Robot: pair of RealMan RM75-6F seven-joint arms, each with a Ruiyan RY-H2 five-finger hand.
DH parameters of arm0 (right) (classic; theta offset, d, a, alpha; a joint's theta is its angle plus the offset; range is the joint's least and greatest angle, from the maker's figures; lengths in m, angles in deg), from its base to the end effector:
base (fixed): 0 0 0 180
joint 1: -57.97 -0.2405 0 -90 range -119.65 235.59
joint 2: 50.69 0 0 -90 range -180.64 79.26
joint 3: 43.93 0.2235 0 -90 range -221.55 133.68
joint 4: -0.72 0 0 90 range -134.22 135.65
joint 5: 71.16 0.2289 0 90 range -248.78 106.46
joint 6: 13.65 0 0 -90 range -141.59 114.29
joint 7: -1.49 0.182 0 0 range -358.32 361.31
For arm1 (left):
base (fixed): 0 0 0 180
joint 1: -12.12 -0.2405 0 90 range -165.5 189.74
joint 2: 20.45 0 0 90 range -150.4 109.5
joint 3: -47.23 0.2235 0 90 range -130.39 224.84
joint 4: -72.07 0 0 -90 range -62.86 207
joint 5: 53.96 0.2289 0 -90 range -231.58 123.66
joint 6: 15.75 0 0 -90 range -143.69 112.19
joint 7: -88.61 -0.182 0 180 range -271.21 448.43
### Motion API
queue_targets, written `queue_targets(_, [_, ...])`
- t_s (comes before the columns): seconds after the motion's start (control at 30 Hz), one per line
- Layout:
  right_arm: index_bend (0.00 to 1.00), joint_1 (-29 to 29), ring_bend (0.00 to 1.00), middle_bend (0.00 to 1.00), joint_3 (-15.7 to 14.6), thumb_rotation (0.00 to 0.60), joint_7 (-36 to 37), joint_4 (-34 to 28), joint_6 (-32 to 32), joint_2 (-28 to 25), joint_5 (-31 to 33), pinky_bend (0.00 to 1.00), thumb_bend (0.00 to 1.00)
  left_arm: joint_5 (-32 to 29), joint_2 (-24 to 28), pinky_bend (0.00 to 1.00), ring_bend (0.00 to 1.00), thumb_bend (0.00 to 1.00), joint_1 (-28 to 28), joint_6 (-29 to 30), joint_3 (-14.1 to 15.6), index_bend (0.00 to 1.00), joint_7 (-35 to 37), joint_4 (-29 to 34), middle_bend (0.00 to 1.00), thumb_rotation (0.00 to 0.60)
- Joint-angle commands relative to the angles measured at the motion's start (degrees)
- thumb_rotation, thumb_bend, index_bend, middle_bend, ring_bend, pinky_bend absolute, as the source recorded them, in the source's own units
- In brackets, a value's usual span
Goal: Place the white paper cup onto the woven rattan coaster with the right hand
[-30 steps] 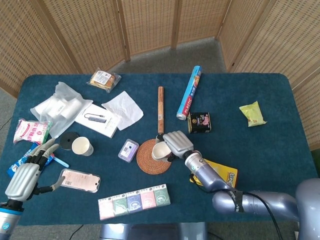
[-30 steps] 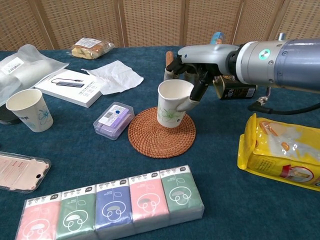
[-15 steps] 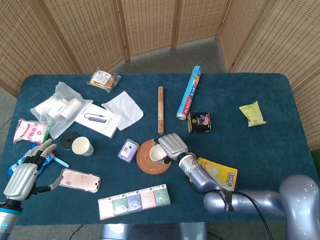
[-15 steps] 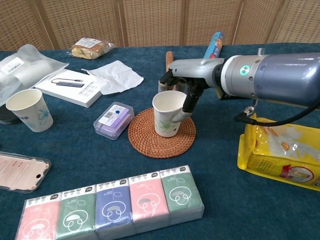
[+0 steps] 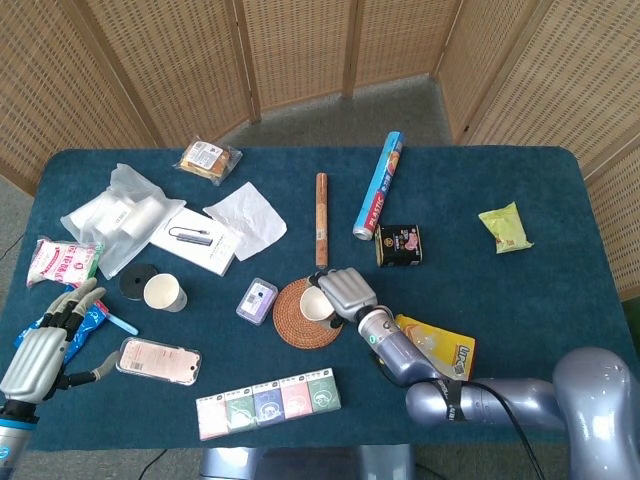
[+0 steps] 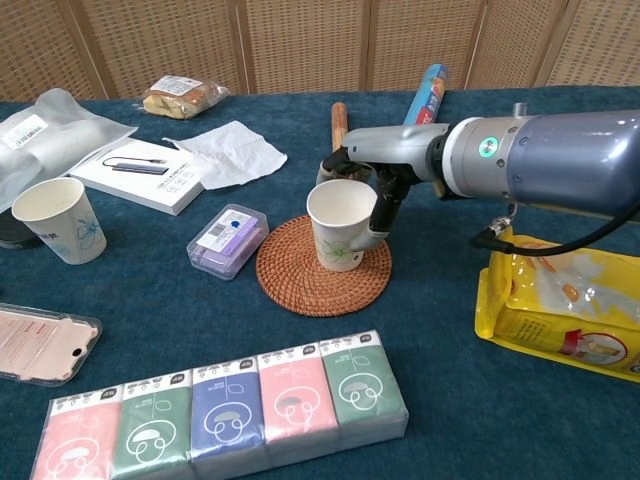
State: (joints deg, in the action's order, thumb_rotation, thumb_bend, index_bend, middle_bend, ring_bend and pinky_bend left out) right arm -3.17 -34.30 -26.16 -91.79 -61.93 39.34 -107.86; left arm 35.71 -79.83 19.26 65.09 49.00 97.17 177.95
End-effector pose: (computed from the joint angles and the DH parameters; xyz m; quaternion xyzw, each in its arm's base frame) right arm -0.0309 -0.3447 -0.0955 0.7821 -0.4380 0.3120 0.3149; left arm -0.2383 0.2031 0.1005 -0.5881 -0.4935 -0.4416 0.4644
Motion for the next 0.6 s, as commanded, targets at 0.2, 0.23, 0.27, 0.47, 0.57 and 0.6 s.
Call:
queue_targets(0.2, [0.04, -0.5, 0.21, 0.18, -0.1, 0.6, 0.7, -1.1, 1.2, -1.1, 0.9, 0.27, 0.24, 0.4, -0.1, 0.0, 0.0, 0.35, -0.1, 0.4, -0.1, 0.03, 0.1, -0.1, 0.0, 0.454])
queue_targets(0.23, [0.02, -0.5, 0.2, 0.17, -0.1, 0.6, 0.8, -1.2, 1.3, -1.2, 1.0, 0.26, 0.24, 0.4, -0.1, 0.0, 0.0, 0.35, -0.1, 0.5, -0.1, 0.03, 0.1, -0.1, 0.0, 0.452])
queue_targets(0.27, [0.01, -0.6, 0.2, 0.16, -0.1, 0.6, 0.9, -1.3, 1.5, -1.3, 1.0, 0.25, 0.24, 0.4, -0.1, 0.0, 0.0, 0.35, -0.1, 0.5, -0.1, 0.03, 0.1, -0.1, 0.0, 0.453])
queue_targets(0.47, [0.0, -0.8, 0.15, 0.13, -0.7, 0.6, 1.3, -1.9, 2.1, -2.8, 1.4, 0.22, 0.24, 0.5, -0.1, 0.0, 0.0, 0.34, -0.1, 0.6, -0.2, 0.03, 0.0, -0.1, 0.0, 0.454])
queue_targets(0.57, [0.0, -0.6, 0.13, 0.12, -0.9, 0.6, 1.8, -2.6, 2.1, -3.8, 1.6, 0.2, 0.23, 0.5, -0.2, 0.0, 0.0, 0.35, -0.1, 0.5, -0.2, 0.03, 0.0, 0.0, 0.0, 0.454])
queue_targets(0.6, [0.0, -0.4, 0.13, 0.11, -0.9, 0.6, 2.1, -2.9, 2.1, -4.1, 1.5, 0.19, 0.24, 0.6, -0.2, 0.0, 0.0, 0.35, 0.0, 0.4, -0.2, 0.03, 0.1, 0.1, 0.0, 0.453])
